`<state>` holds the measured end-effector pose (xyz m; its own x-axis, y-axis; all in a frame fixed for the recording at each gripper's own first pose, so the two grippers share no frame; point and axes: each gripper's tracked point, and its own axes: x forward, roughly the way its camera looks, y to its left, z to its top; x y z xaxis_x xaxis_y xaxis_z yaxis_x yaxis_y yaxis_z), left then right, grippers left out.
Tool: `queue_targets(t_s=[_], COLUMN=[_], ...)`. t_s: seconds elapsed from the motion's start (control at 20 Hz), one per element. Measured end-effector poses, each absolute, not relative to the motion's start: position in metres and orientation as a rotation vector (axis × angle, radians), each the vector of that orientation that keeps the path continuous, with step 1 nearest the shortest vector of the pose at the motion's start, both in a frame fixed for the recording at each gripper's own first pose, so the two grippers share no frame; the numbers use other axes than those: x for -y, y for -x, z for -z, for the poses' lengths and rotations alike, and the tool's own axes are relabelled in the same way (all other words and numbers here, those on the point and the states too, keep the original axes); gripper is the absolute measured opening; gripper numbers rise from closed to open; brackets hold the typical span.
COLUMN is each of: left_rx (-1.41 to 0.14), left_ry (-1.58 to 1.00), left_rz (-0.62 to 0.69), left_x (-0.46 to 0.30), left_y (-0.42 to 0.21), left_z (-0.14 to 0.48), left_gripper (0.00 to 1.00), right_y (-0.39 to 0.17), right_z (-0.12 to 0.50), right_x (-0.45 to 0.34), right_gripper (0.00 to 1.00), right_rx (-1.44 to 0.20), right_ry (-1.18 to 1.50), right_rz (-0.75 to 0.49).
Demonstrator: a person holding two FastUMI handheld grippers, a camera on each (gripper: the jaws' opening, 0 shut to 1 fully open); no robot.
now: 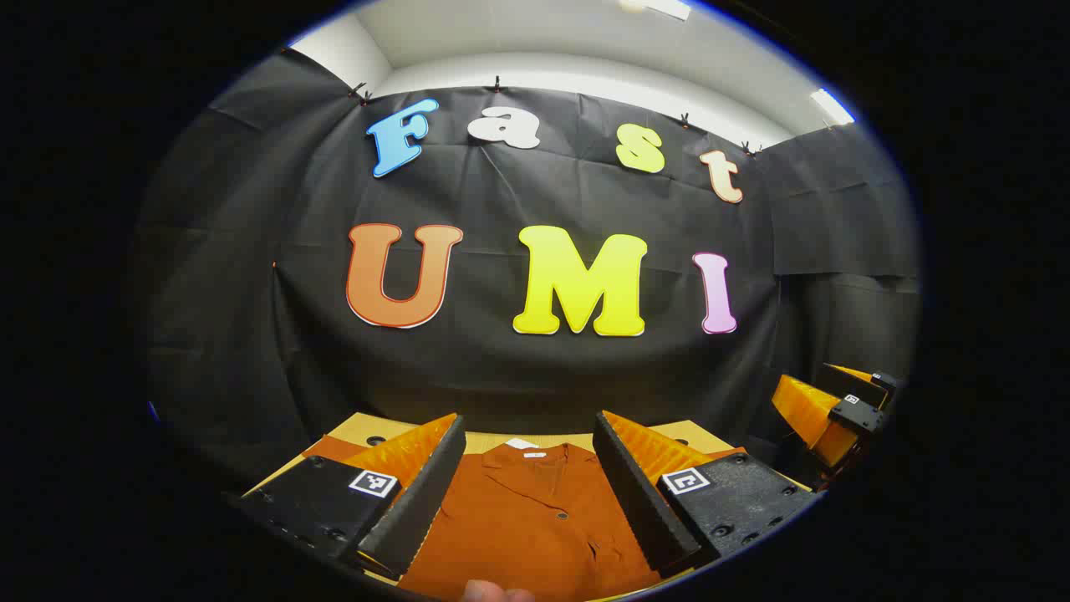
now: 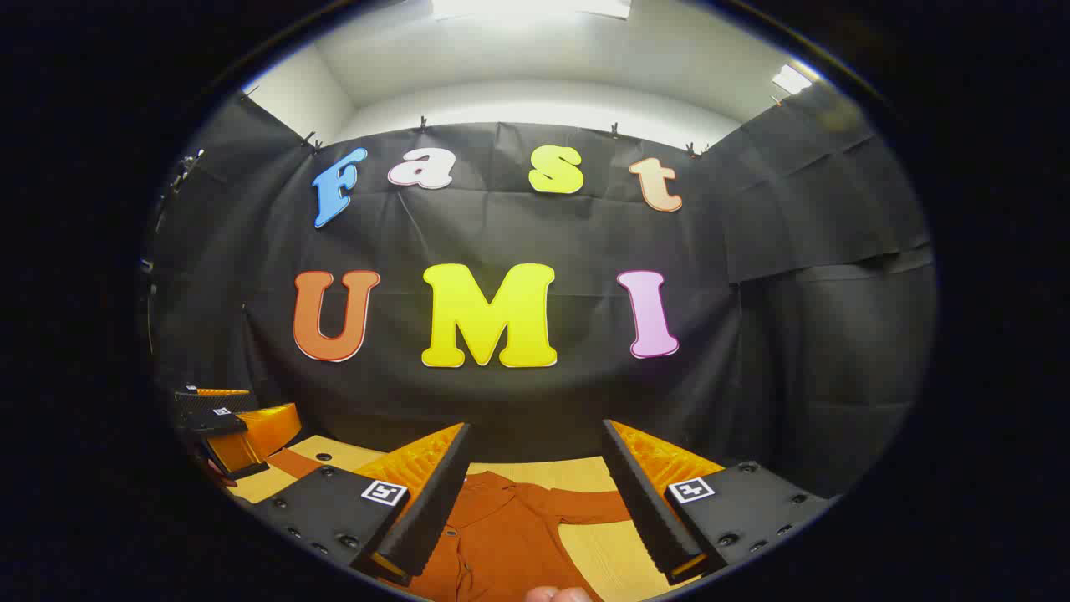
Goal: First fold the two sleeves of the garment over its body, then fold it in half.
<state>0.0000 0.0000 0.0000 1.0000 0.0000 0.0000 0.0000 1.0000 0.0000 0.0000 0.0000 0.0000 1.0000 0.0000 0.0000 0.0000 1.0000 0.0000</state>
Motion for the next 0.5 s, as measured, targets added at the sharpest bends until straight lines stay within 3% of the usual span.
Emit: queue_targets(t_s=[0.5], left_rx=[0.009], left_ry=[-0.023], left_rz=[-0.011], left_x=[-0.008], left_y=[0.000], left_z=[-0.002], left_gripper=[0.99], right_y=[-0.007], right_z=[0.002], right_x=[-0.021], right_gripper=[0.95], right_rx=[-0.017], right_ry=[0.015], right_rz=[-0.035])
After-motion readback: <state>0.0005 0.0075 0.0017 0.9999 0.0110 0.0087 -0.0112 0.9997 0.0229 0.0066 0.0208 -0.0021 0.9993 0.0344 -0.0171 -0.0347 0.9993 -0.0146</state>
